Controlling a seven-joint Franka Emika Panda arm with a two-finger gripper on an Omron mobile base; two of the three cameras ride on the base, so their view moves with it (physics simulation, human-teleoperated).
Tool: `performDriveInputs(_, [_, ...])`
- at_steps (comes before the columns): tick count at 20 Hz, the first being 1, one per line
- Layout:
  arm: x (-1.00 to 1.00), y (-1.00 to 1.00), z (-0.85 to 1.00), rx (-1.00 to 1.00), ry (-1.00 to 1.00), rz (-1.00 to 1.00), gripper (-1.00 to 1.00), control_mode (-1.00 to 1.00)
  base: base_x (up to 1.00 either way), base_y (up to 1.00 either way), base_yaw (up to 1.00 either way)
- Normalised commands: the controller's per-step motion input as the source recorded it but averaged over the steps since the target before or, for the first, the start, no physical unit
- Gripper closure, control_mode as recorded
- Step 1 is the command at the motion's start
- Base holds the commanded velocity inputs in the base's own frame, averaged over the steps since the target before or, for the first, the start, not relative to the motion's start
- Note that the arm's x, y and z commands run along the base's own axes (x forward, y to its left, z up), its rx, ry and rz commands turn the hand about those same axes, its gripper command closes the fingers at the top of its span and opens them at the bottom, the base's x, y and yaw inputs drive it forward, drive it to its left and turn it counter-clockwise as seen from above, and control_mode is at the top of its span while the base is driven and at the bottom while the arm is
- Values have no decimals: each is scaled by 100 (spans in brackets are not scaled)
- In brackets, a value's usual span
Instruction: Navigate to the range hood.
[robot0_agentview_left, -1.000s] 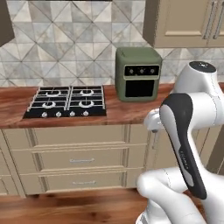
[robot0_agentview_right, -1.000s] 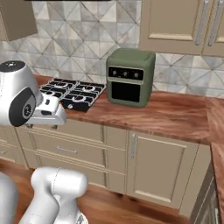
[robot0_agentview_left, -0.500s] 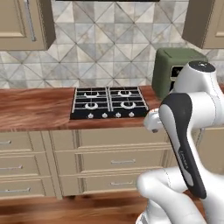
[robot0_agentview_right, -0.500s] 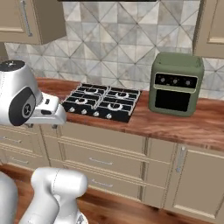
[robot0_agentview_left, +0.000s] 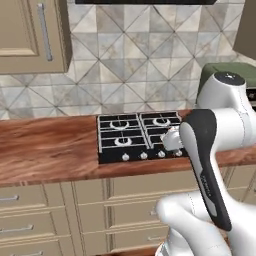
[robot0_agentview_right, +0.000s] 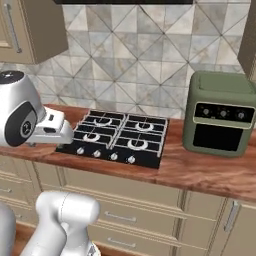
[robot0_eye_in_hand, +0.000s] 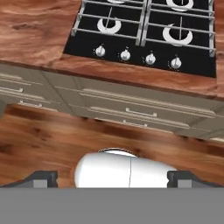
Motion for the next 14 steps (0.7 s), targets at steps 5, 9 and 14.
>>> performDriveInputs(5, [0,0,0,0,0,0,-100,100,96,-7,-8])
performDriveInputs(9, [0,0,0,0,0,0,-100,100,81,-26,-3])
performDriveInputs(14, [0,0,0,0,0,0,-100,100,61,-22,-10])
